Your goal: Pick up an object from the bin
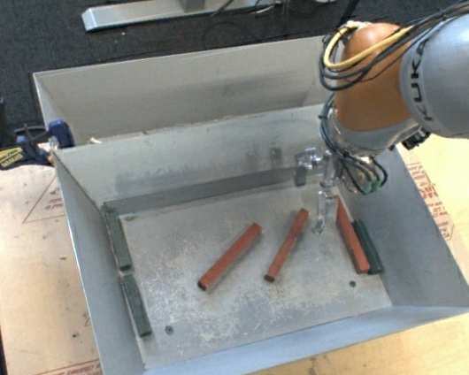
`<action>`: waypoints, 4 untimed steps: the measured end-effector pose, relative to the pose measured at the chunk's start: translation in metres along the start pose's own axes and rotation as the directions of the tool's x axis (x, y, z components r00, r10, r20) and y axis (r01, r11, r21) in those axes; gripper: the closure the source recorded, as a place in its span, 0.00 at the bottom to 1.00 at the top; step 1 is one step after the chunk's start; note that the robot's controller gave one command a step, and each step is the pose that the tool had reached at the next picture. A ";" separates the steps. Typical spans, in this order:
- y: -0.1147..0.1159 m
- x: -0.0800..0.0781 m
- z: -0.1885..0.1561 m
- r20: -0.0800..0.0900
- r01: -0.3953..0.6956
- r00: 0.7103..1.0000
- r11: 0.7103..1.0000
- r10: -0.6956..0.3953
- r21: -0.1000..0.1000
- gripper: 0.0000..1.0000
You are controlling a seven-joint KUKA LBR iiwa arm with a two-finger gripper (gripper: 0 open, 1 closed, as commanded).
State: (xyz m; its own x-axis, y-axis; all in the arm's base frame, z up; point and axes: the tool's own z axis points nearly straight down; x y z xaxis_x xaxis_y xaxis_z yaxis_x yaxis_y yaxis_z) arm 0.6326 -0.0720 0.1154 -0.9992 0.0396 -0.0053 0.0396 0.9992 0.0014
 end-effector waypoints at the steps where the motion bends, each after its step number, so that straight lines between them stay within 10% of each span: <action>1: 0.028 -0.004 0.045 -0.004 -0.055 0.999 0.999 0.055 0.000 0.00; 2: 0.055 0.030 0.039 -0.004 0.049 0.999 0.999 -0.049 0.000 1.00; 4: 0.057 0.034 0.012 -0.010 0.124 0.992 0.992 -0.124 -0.001 1.00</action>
Offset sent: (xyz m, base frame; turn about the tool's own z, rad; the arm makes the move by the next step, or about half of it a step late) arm -0.0284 0.0554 -0.0389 -0.0478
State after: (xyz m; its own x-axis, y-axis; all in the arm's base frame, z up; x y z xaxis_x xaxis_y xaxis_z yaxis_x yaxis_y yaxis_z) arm 0.6005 -0.0137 0.1031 -0.9964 -0.0844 0.0043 -0.0843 0.9964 0.0013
